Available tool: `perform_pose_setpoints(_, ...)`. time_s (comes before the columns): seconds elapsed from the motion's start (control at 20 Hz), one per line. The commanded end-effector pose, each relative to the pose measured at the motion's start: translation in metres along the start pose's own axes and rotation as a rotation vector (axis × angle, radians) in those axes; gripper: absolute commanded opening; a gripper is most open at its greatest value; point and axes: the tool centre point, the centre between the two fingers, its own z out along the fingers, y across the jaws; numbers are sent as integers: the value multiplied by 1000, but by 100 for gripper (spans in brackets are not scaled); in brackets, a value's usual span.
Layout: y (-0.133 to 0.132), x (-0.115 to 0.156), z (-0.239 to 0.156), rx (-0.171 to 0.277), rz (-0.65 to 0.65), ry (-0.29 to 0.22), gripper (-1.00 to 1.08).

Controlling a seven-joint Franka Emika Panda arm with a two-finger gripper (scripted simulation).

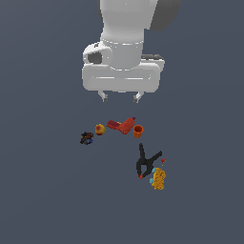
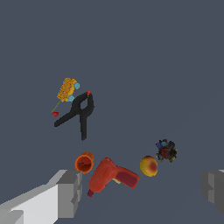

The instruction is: Pick up a designated object from a clutter of objects.

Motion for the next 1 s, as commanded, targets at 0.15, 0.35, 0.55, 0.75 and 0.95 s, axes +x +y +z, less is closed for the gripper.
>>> perform_pose_setpoints(0.15,-2,1,0,1,-7,0,100)
perform_pose_setpoints(0.35,-8,2,-3,2,-34,2,100)
perform_pose_setpoints(0.55,-9,2,-5,3,-48,3,100)
perform_pose_setpoints(0.75,-10,3,-3,3,-41,2,100)
perform_pose_setpoints(0.95,-14,8,7,5,-23,-1,100)
